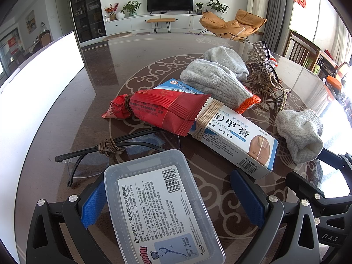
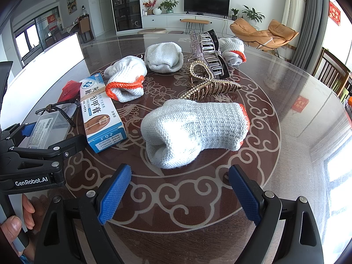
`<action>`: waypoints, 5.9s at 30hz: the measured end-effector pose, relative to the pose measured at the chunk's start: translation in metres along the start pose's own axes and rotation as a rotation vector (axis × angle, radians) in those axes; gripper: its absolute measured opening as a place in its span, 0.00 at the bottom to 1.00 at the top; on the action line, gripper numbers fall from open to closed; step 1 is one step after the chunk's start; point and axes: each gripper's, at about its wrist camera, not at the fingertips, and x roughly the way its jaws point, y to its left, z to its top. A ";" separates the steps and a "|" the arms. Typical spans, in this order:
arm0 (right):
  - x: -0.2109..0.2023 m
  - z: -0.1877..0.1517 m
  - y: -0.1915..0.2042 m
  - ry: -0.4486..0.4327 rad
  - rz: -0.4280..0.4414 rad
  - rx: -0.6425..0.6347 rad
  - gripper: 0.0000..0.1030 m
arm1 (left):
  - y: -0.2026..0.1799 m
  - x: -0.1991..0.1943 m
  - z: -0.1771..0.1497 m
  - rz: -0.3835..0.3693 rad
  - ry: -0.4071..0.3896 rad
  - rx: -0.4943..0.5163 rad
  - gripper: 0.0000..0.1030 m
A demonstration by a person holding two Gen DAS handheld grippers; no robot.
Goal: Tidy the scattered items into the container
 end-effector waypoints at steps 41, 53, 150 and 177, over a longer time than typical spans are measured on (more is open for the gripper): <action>0.000 0.000 0.000 0.000 0.000 0.000 0.89 | 0.000 0.000 0.000 0.000 0.000 0.000 1.00; 0.000 0.000 0.000 -0.001 0.000 0.000 0.89 | 0.000 0.000 0.000 0.000 0.000 -0.001 1.00; 0.001 0.001 0.000 -0.002 -0.002 -0.001 0.89 | 0.000 0.000 0.000 0.001 0.000 -0.002 1.00; -0.085 -0.054 0.001 -0.160 -0.014 0.126 0.88 | 0.009 -0.098 -0.063 -0.075 -0.035 -0.086 1.00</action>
